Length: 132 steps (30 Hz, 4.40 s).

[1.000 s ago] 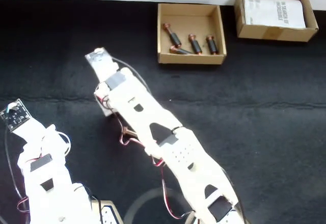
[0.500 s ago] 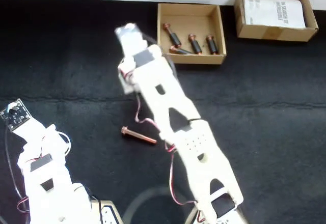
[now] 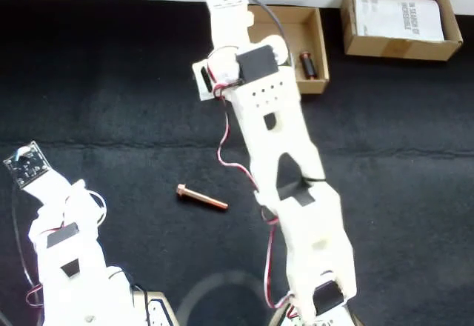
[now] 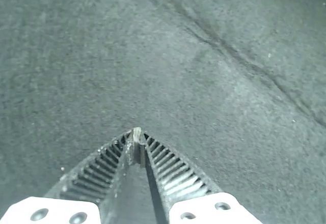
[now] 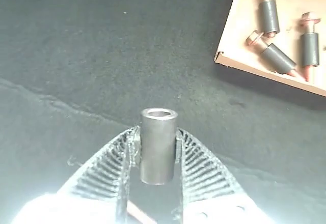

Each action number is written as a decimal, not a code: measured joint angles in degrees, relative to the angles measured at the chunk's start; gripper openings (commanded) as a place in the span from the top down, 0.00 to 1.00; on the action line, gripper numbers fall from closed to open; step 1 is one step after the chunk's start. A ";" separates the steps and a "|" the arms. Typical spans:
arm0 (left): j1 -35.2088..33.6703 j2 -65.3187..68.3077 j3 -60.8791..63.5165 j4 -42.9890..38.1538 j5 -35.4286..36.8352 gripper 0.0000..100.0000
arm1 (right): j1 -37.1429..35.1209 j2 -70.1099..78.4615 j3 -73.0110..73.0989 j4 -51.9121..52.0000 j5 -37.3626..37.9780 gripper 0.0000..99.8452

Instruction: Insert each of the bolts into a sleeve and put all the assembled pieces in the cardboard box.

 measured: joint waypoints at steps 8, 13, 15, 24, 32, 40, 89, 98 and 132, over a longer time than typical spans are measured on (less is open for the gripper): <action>4.04 0.00 0.00 3.60 4.48 0.98 | 1.23 -26.81 24.35 0.09 4.75 0.99; 6.95 0.00 0.00 7.82 5.19 0.99 | 6.15 -43.60 42.81 0.09 5.10 0.99; 7.38 0.00 0.00 8.88 5.19 0.99 | 8.79 -50.29 49.14 -1.14 5.19 0.99; 11.60 0.00 -10.73 28.75 7.82 0.98 | 15.74 -72.18 73.58 -2.81 9.41 0.99; 24.35 0.00 -35.16 56.53 15.12 0.99 | 19.43 -83.60 89.58 -7.82 13.36 0.99; 38.24 4.84 -39.12 63.56 16.18 0.99 | 23.38 -92.66 101.27 -12.75 15.65 0.99; 45.98 81.05 -106.20 76.92 22.68 0.99 | 29.01 -94.59 108.31 -17.05 22.95 0.99; 49.49 80.26 -112.79 84.40 22.59 0.99 | 29.01 -94.59 108.31 -17.05 22.95 0.99; 45.71 87.65 -103.38 80.70 38.15 0.72 | 29.01 -94.59 111.12 -19.08 22.95 0.99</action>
